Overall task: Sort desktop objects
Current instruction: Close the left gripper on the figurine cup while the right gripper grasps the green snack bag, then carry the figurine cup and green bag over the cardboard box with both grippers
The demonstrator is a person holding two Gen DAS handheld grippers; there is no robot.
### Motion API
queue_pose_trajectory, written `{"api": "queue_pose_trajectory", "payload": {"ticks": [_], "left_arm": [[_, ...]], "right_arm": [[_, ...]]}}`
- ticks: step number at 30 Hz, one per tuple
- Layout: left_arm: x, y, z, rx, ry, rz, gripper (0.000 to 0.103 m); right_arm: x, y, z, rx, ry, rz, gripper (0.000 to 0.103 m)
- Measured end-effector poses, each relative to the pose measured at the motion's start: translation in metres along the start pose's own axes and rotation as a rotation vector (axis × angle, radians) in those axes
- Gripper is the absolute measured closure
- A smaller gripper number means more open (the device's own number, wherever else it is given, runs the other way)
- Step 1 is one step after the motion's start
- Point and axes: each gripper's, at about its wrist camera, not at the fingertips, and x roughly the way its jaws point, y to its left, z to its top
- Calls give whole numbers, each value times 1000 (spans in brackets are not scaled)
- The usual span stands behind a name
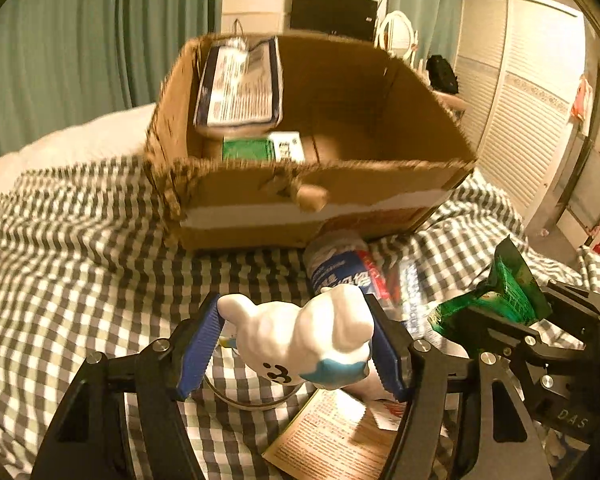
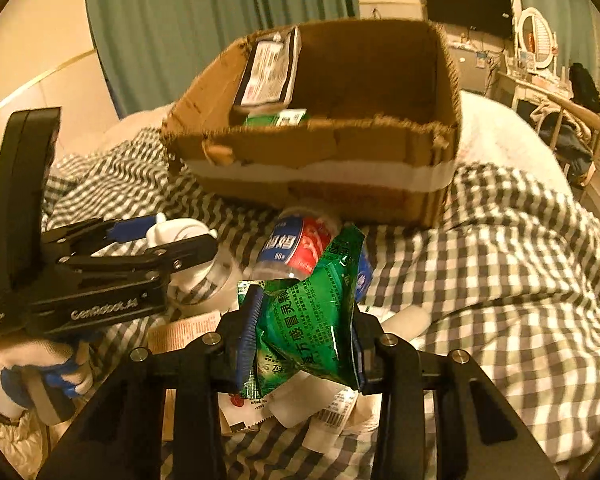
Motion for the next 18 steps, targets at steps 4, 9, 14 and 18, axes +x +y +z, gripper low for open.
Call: {"api": "queue_pose_trajectory", "payload": {"ticks": [4,9,14,18], "left_arm": [[-17,-10,3,8,-34,2,33],[-32,-15,9,3,-67,-5,33],[-47,-11,14,-10,-104,5,33],[-63,-12,21,-17,-141,3,33]], "right_arm": [[-12,4,7,-4,-47,-14,66],[-25,11,17,-12,-111,-32,66],[-50,16,22,-10,-172,-36,66],[-70,22,29,-14,-227,-40,66]]}}
